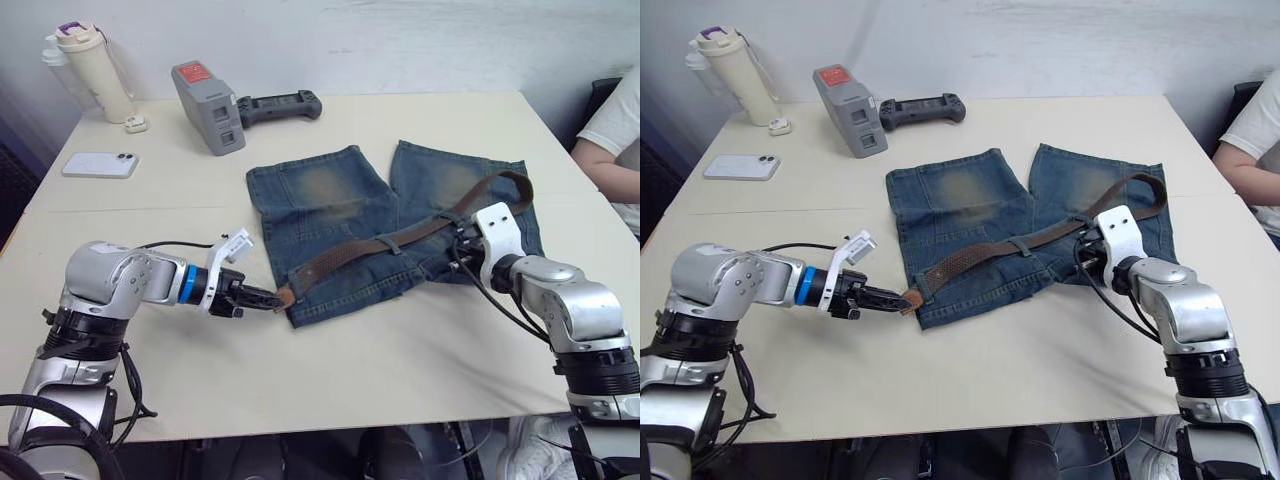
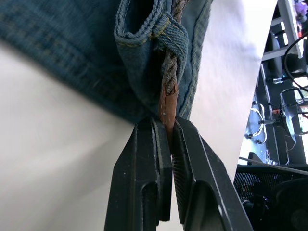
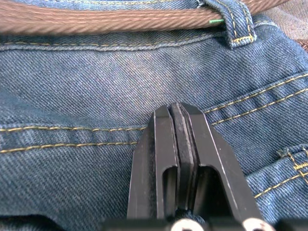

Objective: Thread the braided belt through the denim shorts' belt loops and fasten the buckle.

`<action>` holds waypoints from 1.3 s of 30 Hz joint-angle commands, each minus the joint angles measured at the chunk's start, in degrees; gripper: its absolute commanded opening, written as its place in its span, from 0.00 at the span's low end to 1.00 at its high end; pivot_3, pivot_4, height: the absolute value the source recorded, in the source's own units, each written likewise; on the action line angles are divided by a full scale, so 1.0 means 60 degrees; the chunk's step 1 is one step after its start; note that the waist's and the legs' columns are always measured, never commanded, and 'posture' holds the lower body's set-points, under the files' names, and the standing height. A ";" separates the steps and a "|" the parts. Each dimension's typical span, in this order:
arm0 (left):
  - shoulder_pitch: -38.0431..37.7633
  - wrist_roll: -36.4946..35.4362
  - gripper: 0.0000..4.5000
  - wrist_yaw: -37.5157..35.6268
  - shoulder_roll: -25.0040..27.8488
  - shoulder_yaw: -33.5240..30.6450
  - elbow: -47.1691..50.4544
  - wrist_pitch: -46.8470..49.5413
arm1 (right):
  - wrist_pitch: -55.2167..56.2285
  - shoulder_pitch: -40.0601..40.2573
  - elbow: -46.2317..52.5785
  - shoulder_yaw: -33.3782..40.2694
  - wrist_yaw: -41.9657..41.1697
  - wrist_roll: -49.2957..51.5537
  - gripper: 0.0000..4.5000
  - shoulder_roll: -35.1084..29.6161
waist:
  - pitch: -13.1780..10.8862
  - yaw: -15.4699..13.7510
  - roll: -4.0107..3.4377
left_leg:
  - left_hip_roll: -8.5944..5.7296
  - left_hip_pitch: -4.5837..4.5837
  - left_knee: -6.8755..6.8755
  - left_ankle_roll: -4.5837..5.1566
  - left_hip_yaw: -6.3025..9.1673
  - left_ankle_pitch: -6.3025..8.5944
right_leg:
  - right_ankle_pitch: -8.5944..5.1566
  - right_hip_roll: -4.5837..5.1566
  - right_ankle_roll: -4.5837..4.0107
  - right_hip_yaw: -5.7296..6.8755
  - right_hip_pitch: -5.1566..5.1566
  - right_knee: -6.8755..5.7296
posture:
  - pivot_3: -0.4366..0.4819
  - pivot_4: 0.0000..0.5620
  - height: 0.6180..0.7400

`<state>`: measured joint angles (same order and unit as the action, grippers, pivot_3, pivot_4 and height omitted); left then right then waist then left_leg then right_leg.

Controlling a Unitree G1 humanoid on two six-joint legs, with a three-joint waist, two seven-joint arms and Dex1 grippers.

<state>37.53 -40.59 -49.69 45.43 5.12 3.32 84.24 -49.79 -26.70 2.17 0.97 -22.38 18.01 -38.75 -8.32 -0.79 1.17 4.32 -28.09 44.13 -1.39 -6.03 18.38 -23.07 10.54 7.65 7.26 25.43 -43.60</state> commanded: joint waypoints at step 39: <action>-0.0352 0.4999 0.00 -0.5897 0.5341 0.0674 -0.8596 -0.7316 | -0.1028 0.0328 0.0545 -0.0142 -0.0583 -0.0512 0.01 0.0147 | 0.0046 0.0169 0.0073 | 0.0042 0.0001 -0.0009 -0.0014 -0.0032 0.0014 | -0.0010 -0.0001 -0.0018 0.0077 0.0028 -0.0008 | 0.48 0.27 0.27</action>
<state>33.93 -12.09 -85.08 76.08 11.23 -46.13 41.26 -53.91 -25.91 6.49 0.99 -25.26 15.27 -38.20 -8.04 0.23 1.60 4.58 -28.08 44.08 -1.48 -6.23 18.46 -23.13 10.53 7.54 7.73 25.61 -43.65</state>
